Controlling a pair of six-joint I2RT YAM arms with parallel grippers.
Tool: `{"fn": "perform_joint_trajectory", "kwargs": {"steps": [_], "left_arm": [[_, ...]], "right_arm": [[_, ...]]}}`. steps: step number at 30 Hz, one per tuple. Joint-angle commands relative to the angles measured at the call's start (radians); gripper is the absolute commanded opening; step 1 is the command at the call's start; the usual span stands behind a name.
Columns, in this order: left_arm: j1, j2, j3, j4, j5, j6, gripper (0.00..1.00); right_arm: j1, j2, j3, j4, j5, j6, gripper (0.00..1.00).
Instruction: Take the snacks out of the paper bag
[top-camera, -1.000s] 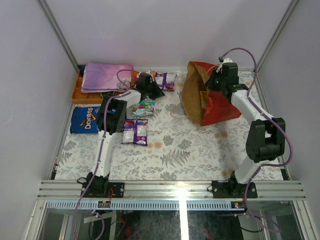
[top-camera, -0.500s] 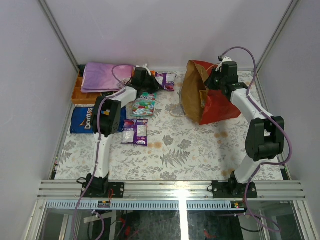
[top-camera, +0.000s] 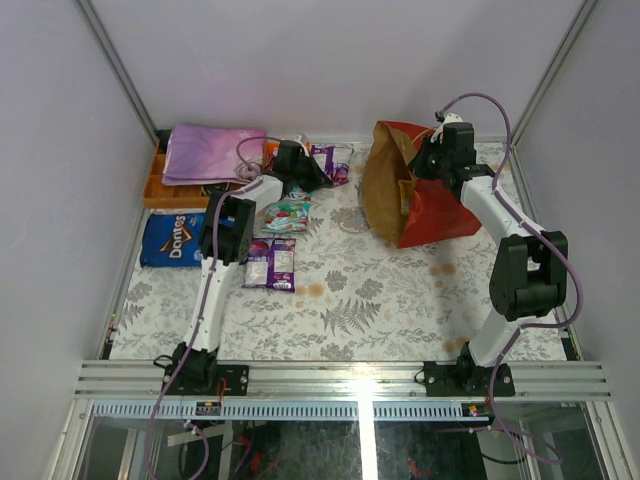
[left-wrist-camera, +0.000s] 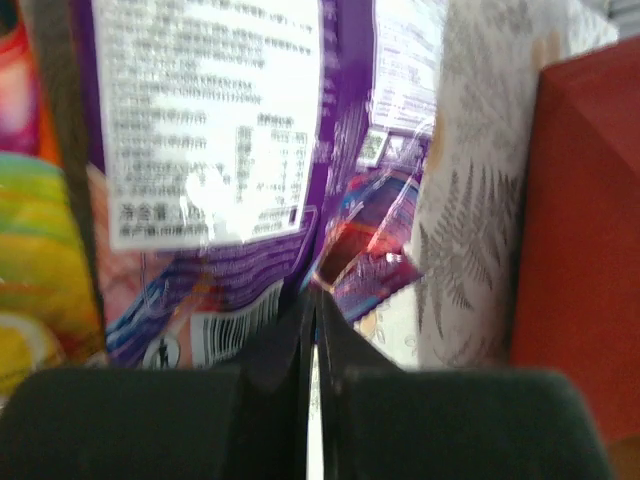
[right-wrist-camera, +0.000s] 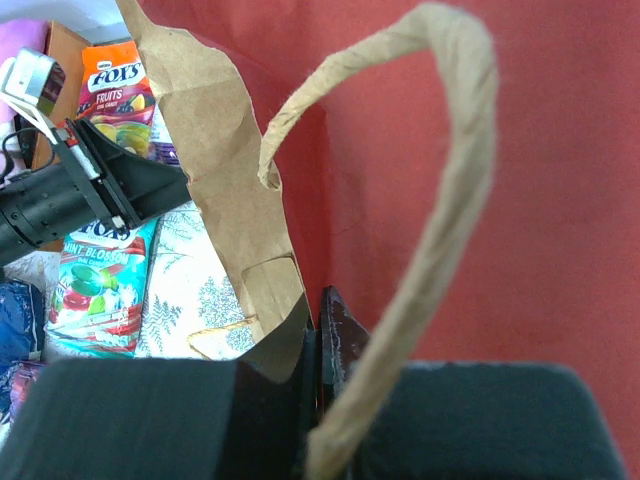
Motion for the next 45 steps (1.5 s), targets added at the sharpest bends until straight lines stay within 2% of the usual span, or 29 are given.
{"fn": "perform_joint_trajectory", "kwargs": {"steps": [1, 7, 12, 14, 17, 23, 30, 36, 40, 45], "left_arm": [[-0.005, 0.007, -0.060, -0.035, -0.006, 0.007, 0.00], [-0.004, -0.056, -0.116, -0.025, 0.006, 0.016, 0.00], [-0.019, -0.274, -0.237, 0.067, 0.024, 0.023, 0.00], [-0.037, -0.362, -0.274, 0.086, -0.003, 0.067, 0.05], [-0.051, -0.410, -0.270, 0.038, -0.044, 0.142, 0.12], [-0.068, -0.311, -0.161, -0.060, -0.063, 0.215, 0.13], [-0.121, -0.117, 0.028, -0.157, -0.117, 0.252, 0.11], [-0.138, 0.010, 0.115, -0.197, -0.130, 0.254, 0.11], [-0.140, 0.018, 0.081, -0.202, -0.140, 0.257, 0.10], [-0.154, -0.088, -0.094, -0.122, -0.125, 0.240, 0.09]], "right_arm": [[0.003, 0.007, 0.041, 0.009, -0.033, -0.002, 0.00], [0.002, 0.006, 0.047, 0.006, -0.042, 0.004, 0.00], [0.001, -0.011, 0.057, -0.005, -0.073, -0.016, 0.00], [-0.009, -0.011, 0.082, -0.008, -0.137, -0.022, 0.00], [-0.011, 0.004, 0.136, -0.045, -0.171, -0.050, 0.00], [-0.011, 0.011, 0.157, -0.059, -0.169, -0.054, 0.00], [-0.028, -0.019, 0.130, -0.117, 0.017, -0.071, 0.00], [-0.057, -0.033, 0.055, -0.075, 0.037, -0.036, 0.00], [-0.061, -0.035, 0.047, -0.064, 0.038, -0.035, 0.00], [-0.069, -0.033, 0.043, -0.056, 0.047, -0.030, 0.00]]}}
